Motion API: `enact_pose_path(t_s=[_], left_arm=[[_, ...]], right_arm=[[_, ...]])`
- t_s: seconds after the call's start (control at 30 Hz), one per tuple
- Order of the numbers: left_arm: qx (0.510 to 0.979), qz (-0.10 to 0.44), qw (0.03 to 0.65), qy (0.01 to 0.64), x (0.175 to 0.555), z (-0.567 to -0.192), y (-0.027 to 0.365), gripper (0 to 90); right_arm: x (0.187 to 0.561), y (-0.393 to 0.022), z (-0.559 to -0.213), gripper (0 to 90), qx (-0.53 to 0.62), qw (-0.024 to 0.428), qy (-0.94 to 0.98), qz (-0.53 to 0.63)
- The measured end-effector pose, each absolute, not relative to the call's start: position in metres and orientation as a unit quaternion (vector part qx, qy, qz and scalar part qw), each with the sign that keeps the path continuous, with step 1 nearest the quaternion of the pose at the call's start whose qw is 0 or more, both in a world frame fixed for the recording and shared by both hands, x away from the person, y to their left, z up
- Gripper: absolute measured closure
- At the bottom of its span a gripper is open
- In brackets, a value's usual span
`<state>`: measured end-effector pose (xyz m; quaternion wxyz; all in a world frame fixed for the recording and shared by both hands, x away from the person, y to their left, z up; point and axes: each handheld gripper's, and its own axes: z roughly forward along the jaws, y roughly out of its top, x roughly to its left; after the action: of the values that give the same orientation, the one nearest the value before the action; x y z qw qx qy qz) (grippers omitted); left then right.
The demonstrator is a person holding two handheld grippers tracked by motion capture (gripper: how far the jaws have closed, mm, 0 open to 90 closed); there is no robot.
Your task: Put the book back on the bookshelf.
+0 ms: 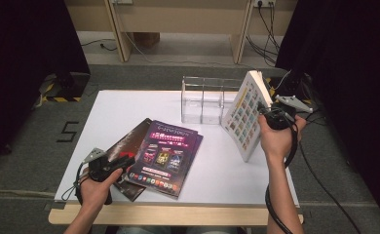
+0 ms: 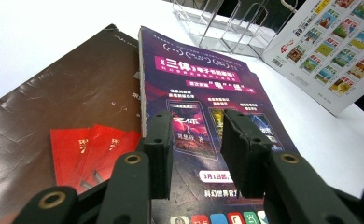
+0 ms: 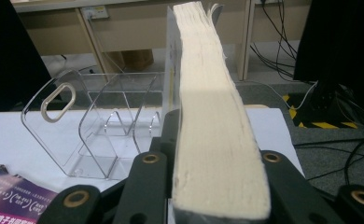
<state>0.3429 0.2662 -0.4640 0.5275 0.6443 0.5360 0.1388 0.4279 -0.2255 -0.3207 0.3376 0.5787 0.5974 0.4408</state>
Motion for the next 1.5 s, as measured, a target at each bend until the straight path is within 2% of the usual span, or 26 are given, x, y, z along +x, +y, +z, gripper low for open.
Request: enact_pose_path(t_s=[0.57, 1.07, 1.5], left_arm=[[0.641, 0.141, 0.529, 0.537, 0.343, -0.464, 0.270, 63.4], [0.638, 0.140, 0.530, 0.541, 0.344, -0.465, 0.271, 63.4], [0.637, 0.142, 0.528, 0.544, 0.344, -0.466, 0.274, 63.4]], right_arm=[[0.433, -0.208, -0.312, 74.5, 0.559, 0.357, 0.584, 0.468], [0.457, -0.197, -0.299, 74.4, 0.555, 0.370, 0.575, 0.474], [0.483, -0.191, -0.303, 74.4, 0.561, 0.368, 0.573, 0.471]])
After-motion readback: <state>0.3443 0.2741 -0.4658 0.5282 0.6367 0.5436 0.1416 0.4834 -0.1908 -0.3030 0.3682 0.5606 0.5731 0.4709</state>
